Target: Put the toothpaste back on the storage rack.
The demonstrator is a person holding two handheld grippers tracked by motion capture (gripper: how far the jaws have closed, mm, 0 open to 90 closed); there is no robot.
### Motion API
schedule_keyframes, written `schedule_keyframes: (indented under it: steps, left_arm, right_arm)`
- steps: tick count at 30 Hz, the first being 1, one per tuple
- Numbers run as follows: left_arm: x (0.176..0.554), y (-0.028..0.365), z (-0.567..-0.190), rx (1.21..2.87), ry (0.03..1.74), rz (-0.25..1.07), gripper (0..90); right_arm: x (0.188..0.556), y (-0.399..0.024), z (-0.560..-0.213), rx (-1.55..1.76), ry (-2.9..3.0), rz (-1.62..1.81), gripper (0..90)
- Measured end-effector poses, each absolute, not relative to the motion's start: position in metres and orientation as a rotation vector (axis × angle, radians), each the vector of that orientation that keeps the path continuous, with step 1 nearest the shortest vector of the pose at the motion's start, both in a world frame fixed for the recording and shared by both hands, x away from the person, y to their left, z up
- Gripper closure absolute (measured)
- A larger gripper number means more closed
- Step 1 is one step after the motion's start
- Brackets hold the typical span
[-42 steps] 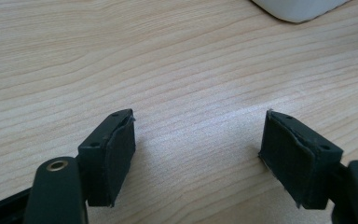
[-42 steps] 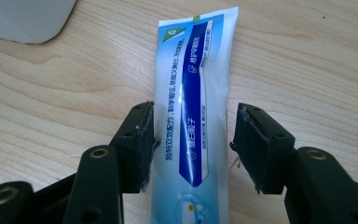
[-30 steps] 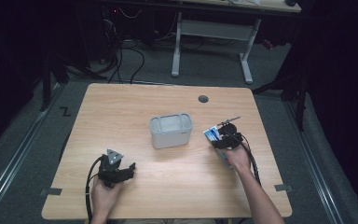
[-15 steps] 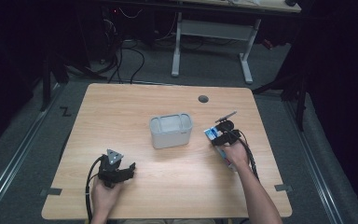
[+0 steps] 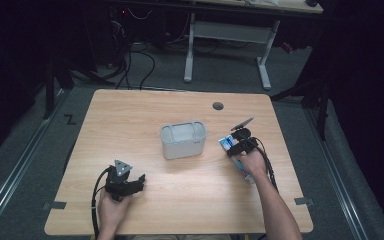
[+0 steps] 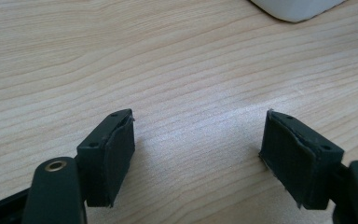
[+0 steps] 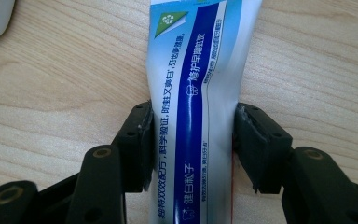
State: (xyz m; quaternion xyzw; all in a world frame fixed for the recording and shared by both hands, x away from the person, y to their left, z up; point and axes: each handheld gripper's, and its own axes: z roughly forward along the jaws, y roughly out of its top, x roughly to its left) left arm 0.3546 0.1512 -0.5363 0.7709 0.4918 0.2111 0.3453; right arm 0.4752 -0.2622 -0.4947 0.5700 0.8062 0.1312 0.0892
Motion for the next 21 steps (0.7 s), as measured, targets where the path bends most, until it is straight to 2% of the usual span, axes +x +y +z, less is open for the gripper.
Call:
schedule_keyframes:
  steps: [6, 11, 21]
  left_arm:
    - [0.355, 0.151, -0.536, 2.000, 1.278, 0.548, 26.2]
    - [0.355, 0.151, -0.536, 1.998, 1.278, 0.548, 26.2]
    - [0.355, 0.152, -0.536, 1.995, 1.278, 0.545, 26.0]
  right_arm:
    - [0.475, -0.260, -0.494, 1.655, 2.415, 0.354, 55.5]
    - [0.474, -0.262, -0.487, 1.635, 2.407, 0.361, 68.3]
    - [0.478, -0.265, -0.481, 1.654, 2.422, 0.373, 72.2]
